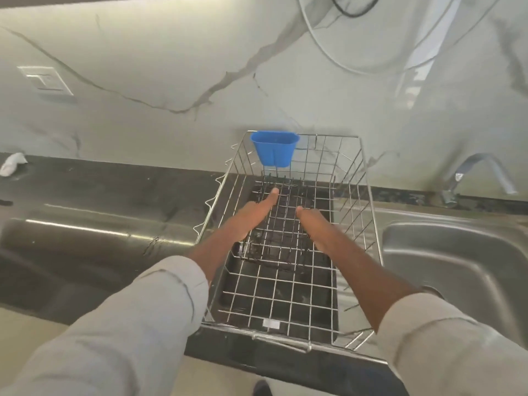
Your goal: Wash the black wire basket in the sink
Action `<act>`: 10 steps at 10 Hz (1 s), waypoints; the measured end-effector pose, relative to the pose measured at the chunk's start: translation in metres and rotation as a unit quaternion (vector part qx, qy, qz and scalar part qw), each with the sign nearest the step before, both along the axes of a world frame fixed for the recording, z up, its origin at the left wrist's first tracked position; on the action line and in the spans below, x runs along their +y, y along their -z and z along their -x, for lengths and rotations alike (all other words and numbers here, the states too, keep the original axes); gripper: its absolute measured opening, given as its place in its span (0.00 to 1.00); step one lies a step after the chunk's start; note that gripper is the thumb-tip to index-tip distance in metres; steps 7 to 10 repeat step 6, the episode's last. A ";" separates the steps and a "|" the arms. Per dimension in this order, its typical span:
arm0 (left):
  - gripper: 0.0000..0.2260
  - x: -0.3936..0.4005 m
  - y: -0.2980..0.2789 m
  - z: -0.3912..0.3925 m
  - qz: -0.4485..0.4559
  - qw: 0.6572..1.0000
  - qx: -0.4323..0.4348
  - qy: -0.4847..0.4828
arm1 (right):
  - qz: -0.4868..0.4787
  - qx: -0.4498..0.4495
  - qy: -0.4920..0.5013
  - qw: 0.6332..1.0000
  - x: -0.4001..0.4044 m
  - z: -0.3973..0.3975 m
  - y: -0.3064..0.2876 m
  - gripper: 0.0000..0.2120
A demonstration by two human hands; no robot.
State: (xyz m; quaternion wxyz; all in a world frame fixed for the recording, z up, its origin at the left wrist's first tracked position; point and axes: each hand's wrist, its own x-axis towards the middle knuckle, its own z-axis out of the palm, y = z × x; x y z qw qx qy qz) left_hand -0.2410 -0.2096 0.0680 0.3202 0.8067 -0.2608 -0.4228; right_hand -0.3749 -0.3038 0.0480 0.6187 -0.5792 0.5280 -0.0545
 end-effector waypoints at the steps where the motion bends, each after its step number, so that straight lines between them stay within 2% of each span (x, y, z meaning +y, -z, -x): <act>1: 0.61 -0.002 0.017 -0.006 -0.025 0.999 0.012 0.047 | 0.002 0.026 0.007 1.000 -0.001 -0.004 0.012 0.33; 2: 0.57 -0.006 0.033 -0.001 -0.052 0.998 -0.012 0.017 | 0.019 0.067 0.018 0.997 -0.004 -0.009 0.017 0.32; 3: 0.48 -0.009 0.040 0.001 -0.062 0.996 -0.066 -0.004 | 0.022 0.089 0.023 0.996 -0.004 -0.012 0.017 0.33; 4: 0.42 -0.011 0.052 0.002 -0.041 0.994 -0.099 -0.026 | 0.030 0.103 0.025 0.994 -0.008 -0.013 0.016 0.32; 5: 0.42 -0.008 0.057 0.002 -0.051 0.993 -0.107 -0.030 | 0.044 0.113 0.034 0.992 -0.001 -0.011 0.014 0.32; 6: 0.40 -0.003 0.050 0.010 -0.034 0.971 -0.226 -0.064 | 0.166 0.106 0.046 0.979 0.006 -0.004 0.007 0.28; 10: 0.40 -0.003 0.050 0.010 -0.034 0.971 -0.226 -0.064 | 0.166 0.106 0.046 0.979 0.006 -0.004 0.007 0.28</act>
